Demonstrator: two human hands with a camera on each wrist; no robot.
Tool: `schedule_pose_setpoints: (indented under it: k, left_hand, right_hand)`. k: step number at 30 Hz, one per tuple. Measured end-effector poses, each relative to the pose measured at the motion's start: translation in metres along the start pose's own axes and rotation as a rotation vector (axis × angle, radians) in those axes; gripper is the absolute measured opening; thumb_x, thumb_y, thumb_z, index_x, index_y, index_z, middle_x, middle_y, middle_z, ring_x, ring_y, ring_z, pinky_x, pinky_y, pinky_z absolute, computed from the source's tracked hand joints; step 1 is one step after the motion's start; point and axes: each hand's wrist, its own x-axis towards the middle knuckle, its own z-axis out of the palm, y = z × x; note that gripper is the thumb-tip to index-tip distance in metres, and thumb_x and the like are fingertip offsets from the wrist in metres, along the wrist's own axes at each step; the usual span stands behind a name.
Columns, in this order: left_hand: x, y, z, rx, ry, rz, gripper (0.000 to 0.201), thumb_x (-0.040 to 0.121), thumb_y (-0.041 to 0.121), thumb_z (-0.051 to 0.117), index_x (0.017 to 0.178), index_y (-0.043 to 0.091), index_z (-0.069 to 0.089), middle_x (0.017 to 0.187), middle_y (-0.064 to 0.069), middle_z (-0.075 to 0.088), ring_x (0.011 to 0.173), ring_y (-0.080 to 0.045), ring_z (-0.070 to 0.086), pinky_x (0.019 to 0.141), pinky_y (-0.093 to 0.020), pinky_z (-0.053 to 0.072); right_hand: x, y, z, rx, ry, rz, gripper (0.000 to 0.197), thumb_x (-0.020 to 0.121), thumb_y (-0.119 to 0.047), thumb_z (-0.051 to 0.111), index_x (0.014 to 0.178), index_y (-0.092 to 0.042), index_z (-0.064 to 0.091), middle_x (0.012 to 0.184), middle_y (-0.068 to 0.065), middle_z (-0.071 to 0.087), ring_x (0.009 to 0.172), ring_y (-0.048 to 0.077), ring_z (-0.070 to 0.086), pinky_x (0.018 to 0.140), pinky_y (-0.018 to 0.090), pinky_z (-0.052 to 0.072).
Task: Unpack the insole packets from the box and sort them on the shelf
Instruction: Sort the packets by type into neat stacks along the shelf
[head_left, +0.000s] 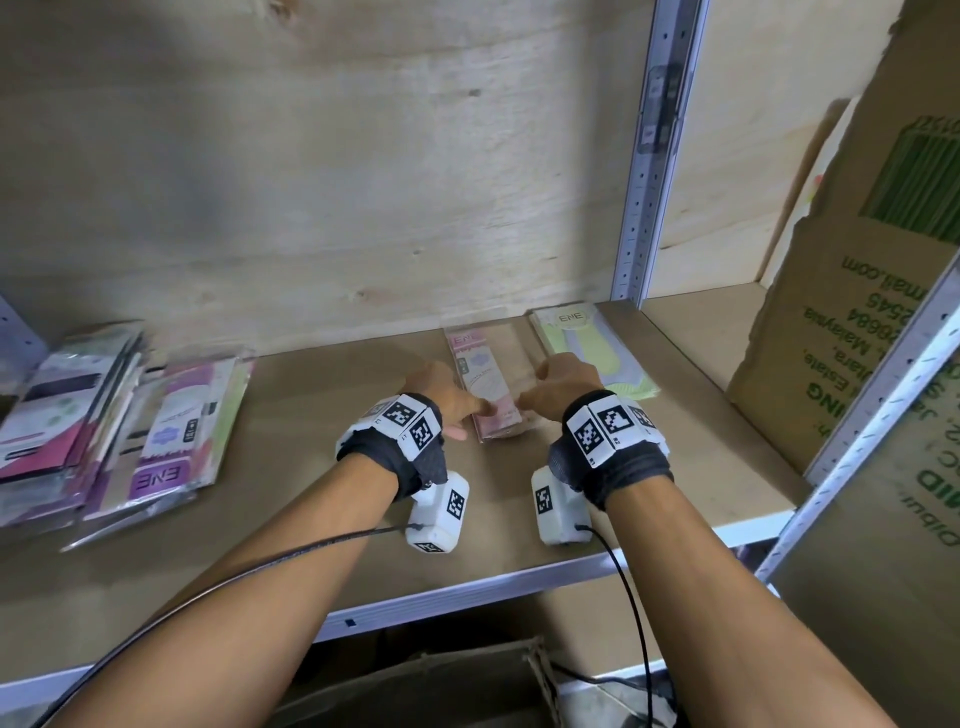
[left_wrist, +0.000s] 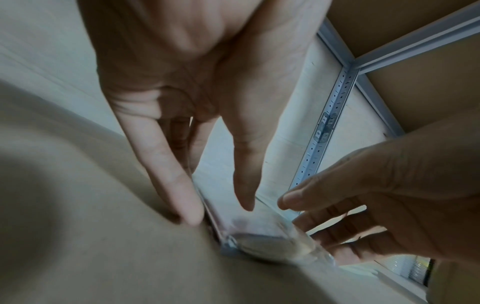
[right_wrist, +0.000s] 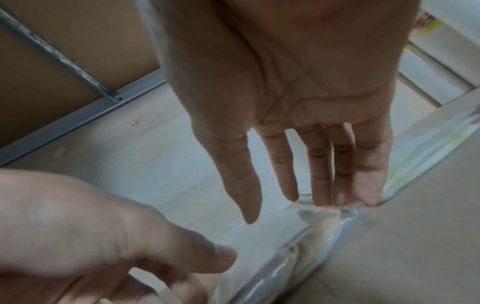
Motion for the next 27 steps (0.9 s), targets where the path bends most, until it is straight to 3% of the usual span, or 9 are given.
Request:
schedule_pose_setpoints:
  k: [2,4,9,11,13,14,18,23,27]
  left_hand:
    - [0.000,-0.007,-0.011,-0.027,0.058,-0.012,0.084,0.076,0.030,0.087,0.144,0.004,0.045,0.132,-0.017,0.061,0.087,-0.025,0.073,0.081,-0.038,0.063]
    - [-0.002,-0.020,-0.028,-0.059,0.108,-0.001,0.081,0.077,0.033,0.085,0.143,0.007,0.046,0.123,-0.015,0.062,0.083,-0.021,0.072,0.077,-0.032,0.063]
    - [-0.021,-0.066,-0.082,-0.154,0.210,0.019,0.034,0.081,0.022,0.082,0.109,0.008,0.069,0.100,-0.015,0.070,0.082,-0.024,0.072,0.082,-0.041,0.062]
    - [-0.030,-0.086,-0.103,-0.226,0.273,0.004,0.013,0.083,0.015,0.080,0.092,0.010,0.071,0.091,-0.017,0.069,0.076,-0.024,0.069,0.075,-0.040,0.063]
    - [-0.038,-0.107,-0.123,-0.282,0.351,0.008,0.009,0.085,0.013,0.078,0.083,0.012,0.069,0.085,-0.016,0.070,0.070,-0.022,0.068,0.062,-0.032,0.063]
    - [-0.041,-0.117,-0.133,-0.300,0.396,0.017,0.008,0.086,0.014,0.077,0.082,0.013,0.069,0.083,-0.015,0.072,0.068,-0.020,0.069,0.059,-0.030,0.062]
    - [-0.056,-0.146,-0.169,-0.344,0.473,0.066,0.010,0.092,0.025,0.070,0.090,0.015,0.069,0.084,-0.009,0.074,0.076,-0.021,0.072,0.069,-0.033,0.060]
    - [-0.083,-0.165,-0.216,-0.352,0.582,0.116,0.006,0.095,0.021,0.064,0.096,0.021,0.070,0.086,-0.004,0.074,0.077,-0.018,0.073,0.063,-0.025,0.059]
    - [-0.100,-0.187,-0.232,-0.349,0.624,0.101,0.009,0.096,0.022,0.064,0.100,0.015,0.070,0.082,-0.005,0.074,0.065,-0.011,0.067,0.048,-0.014,0.053]
  right_hand:
    - [0.000,-0.002,-0.001,0.012,0.032,-0.066,0.051,0.084,-0.020,0.070,0.132,-0.008,0.054,0.130,0.011,0.059,0.119,0.027,0.056,0.097,0.031,0.048]
    - [-0.001,-0.005,-0.001,0.057,0.065,-0.145,0.053,0.086,-0.023,0.068,0.135,-0.011,0.053,0.130,0.009,0.060,0.118,0.024,0.057,0.091,0.027,0.043]
    - [-0.008,-0.019,0.016,0.165,-0.009,-0.274,0.033,0.090,-0.024,0.066,0.121,-0.017,0.062,0.104,0.003,0.070,0.096,0.020,0.067,0.091,0.031,0.053]
    - [-0.015,-0.028,0.029,0.242,-0.088,-0.306,0.025,0.090,-0.017,0.067,0.114,-0.013,0.067,0.094,0.006,0.071,0.082,0.022,0.070,0.088,0.036,0.057]
    - [-0.022,-0.038,0.041,0.330,-0.158,-0.324,0.023,0.089,-0.008,0.065,0.112,-0.006,0.067,0.085,0.007,0.068,0.071,0.022,0.066,0.080,0.035,0.059]
    - [-0.025,-0.044,0.047,0.362,-0.187,-0.333,0.023,0.089,-0.005,0.063,0.112,-0.002,0.066,0.083,0.009,0.067,0.070,0.022,0.064,0.076,0.034,0.058]
    - [-0.034,-0.071,0.072,0.455,-0.298,-0.383,0.020,0.095,-0.001,0.059,0.113,0.006,0.062,0.083,0.016,0.063,0.070,0.024,0.062,0.064,0.025,0.056]
    - [-0.037,-0.120,0.120,0.496,-0.426,-0.393,0.014,0.097,-0.001,0.055,0.108,0.005,0.061,0.076,0.012,0.061,0.065,0.023,0.060,0.059,0.025,0.056]
    - [-0.035,-0.174,0.167,0.372,-0.466,-0.356,0.005,0.097,-0.006,0.056,0.100,-0.003,0.059,0.073,0.011,0.061,0.061,0.022,0.060,0.059,0.028,0.055]
